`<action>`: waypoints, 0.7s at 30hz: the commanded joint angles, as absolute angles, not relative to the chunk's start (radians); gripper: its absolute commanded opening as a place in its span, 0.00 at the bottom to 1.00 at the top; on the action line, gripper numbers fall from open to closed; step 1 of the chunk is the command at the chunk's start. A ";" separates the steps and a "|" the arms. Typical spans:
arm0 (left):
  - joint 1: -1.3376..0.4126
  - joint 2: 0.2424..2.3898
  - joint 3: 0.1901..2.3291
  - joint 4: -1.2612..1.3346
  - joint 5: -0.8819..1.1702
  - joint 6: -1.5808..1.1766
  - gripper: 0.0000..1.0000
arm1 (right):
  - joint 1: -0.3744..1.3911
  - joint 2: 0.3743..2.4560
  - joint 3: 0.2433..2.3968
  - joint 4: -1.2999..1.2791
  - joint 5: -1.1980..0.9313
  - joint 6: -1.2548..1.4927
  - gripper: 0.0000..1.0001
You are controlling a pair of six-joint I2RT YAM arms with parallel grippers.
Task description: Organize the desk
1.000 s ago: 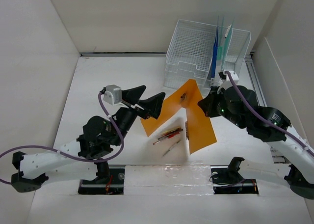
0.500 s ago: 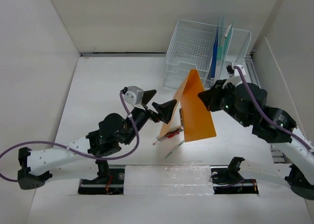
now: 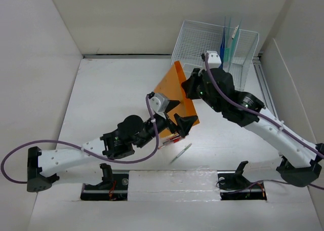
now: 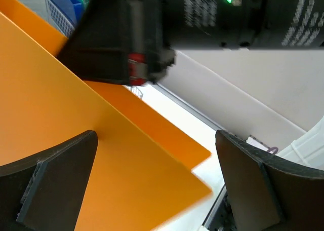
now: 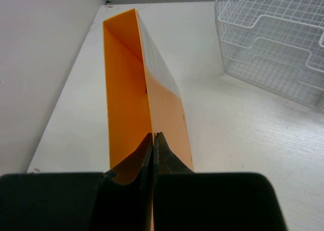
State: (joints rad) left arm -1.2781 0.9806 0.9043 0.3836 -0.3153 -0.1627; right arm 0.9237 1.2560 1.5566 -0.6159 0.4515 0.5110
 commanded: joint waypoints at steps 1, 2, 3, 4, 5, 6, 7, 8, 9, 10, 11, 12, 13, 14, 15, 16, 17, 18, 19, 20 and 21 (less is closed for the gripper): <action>-1.278 1.017 0.972 0.388 -0.322 -0.158 0.99 | 0.920 1.285 1.670 -0.479 0.511 0.538 0.00; -1.278 1.034 0.976 0.381 -0.345 -0.158 0.99 | 0.920 1.304 1.689 -0.486 0.517 0.545 0.00; -1.278 1.038 0.980 0.370 -0.413 -0.164 0.99 | 0.920 1.330 1.715 -0.489 0.518 0.549 0.00; -1.278 1.045 0.988 0.361 -0.448 -0.169 0.99 | 0.920 1.341 1.723 -0.482 0.522 0.551 0.00; -1.278 1.048 0.988 0.347 -0.486 -0.175 0.99 | 0.920 1.348 1.732 -0.483 0.522 0.551 0.00; -1.278 1.045 0.979 0.347 -0.541 -0.178 0.99 | 0.920 1.361 1.747 -0.482 0.520 0.551 0.00; -1.278 1.043 0.976 0.354 -0.563 -0.175 0.99 | 0.920 1.364 1.750 -0.479 0.519 0.552 0.00; -1.278 1.043 0.974 0.353 -0.583 -0.173 0.99 | 0.920 1.370 1.753 -0.476 0.515 0.554 0.00; -1.278 1.049 0.974 0.353 -0.613 -0.172 0.99 | 0.920 1.373 1.756 -0.476 0.515 0.558 0.00; -1.278 1.055 0.983 0.350 -0.627 -0.169 0.99 | 0.920 1.382 1.767 -0.483 0.509 0.563 0.00; -1.278 1.071 0.988 0.342 -0.641 -0.169 0.99 | 0.920 1.385 1.770 -0.485 0.503 0.566 0.00; -1.278 1.078 0.992 0.342 -0.672 -0.169 0.99 | 0.920 1.387 1.770 -0.482 0.496 0.575 0.00; -1.278 1.089 1.000 0.333 -0.695 -0.178 0.99 | 0.920 1.387 1.766 -0.477 0.483 0.580 0.00; -1.278 1.100 1.003 0.334 -0.730 -0.179 0.99 | 0.920 1.385 1.761 -0.476 0.474 0.587 0.00; -1.278 1.104 1.002 0.339 -0.744 -0.178 0.97 | 0.920 1.382 1.753 -0.472 0.465 0.594 0.00; -1.278 1.108 0.994 0.359 -0.755 -0.166 0.92 | 0.920 1.370 1.744 -0.459 0.447 0.598 0.00; -1.278 1.112 0.989 0.371 -0.764 -0.158 0.85 | 0.920 1.364 1.726 -0.451 0.440 0.601 0.00; -1.278 1.115 0.986 0.380 -0.762 -0.150 0.70 | 0.920 1.361 1.721 -0.445 0.433 0.609 0.00; -1.278 1.118 0.979 0.396 -0.764 -0.143 0.64 | 0.920 1.358 1.718 -0.442 0.416 0.612 0.00; -1.278 1.129 0.982 0.399 -0.767 -0.134 0.56 | 0.920 1.351 1.717 -0.439 0.405 0.615 0.00; -1.278 1.137 0.985 0.399 -0.775 -0.126 0.44 | 0.920 1.350 1.713 -0.436 0.391 0.620 0.00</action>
